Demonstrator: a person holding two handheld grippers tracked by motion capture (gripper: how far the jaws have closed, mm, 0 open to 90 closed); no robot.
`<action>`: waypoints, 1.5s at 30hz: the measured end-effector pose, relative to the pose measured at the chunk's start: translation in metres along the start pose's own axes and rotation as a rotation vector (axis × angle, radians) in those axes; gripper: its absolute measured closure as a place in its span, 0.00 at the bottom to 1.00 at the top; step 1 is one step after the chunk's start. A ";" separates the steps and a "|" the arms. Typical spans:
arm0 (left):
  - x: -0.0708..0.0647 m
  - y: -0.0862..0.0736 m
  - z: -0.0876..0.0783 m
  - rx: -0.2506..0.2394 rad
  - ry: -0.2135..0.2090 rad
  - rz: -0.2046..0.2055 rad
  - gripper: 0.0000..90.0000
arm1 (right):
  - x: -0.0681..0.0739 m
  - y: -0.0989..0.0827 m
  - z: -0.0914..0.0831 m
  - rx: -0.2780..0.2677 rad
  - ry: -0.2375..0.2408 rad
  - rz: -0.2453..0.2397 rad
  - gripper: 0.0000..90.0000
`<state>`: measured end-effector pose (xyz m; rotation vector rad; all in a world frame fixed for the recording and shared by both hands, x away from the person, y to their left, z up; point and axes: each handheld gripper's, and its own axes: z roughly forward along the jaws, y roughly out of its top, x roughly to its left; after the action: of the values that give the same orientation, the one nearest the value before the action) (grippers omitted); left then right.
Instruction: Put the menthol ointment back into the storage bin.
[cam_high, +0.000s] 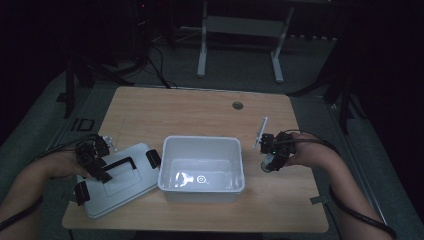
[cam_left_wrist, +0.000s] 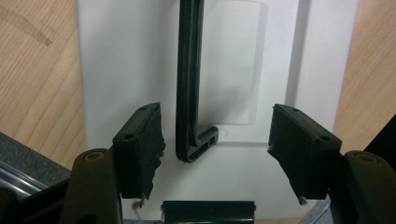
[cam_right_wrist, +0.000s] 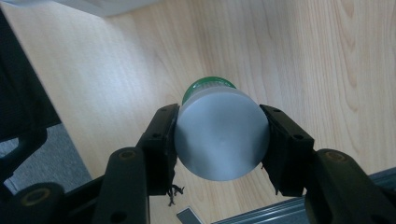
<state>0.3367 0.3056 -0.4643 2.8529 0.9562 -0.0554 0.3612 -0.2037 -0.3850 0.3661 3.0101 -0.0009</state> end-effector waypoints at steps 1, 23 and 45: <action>0.000 0.000 -0.001 0.000 -0.001 0.001 0.39 | 0.002 0.002 -0.002 -0.001 0.001 -0.012 0.56; -0.002 -0.001 -0.001 0.003 0.004 0.010 0.39 | 0.031 0.053 -0.047 -0.036 -0.010 -0.159 0.56; -0.002 -0.004 0.001 0.008 0.008 0.011 0.39 | 0.054 0.110 -0.033 -0.059 0.009 -0.267 0.56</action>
<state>0.3330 0.3077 -0.4654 2.8672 0.9437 -0.0469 0.3321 -0.0840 -0.3562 -0.0433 3.0340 0.0674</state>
